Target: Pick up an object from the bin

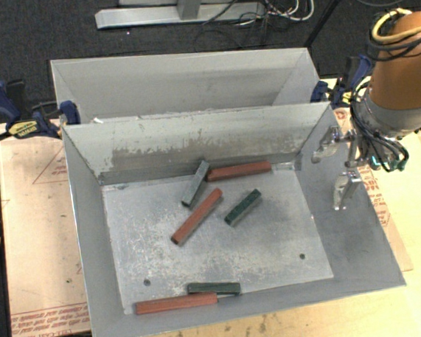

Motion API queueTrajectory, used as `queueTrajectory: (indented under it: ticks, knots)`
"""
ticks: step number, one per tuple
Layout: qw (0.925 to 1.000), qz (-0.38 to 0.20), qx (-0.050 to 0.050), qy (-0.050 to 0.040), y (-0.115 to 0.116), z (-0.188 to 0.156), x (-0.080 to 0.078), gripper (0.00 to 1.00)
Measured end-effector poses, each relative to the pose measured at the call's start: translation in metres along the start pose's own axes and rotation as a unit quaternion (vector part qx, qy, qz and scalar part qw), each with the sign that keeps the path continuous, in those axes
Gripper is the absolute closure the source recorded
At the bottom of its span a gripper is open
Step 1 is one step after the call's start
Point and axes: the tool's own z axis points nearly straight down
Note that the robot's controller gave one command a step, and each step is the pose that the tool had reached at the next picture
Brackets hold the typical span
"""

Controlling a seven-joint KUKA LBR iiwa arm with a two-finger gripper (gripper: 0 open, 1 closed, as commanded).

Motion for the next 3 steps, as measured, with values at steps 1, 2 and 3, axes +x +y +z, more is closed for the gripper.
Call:
queueTrajectory:
  ticks: [1, 2, 3]
  knots:
    - [1.0, -0.002, 0.001, -0.0039, 0.001, -0.005, -0.002, 0.0]
    - [0.9922, -0.124, 0.003, -0.0061, 0.032, 0.021, -0.023, 0.0]
    - [0.9831, -0.183, 0.001, -0.004, 0.081, 0.054, -0.023, 0.0]
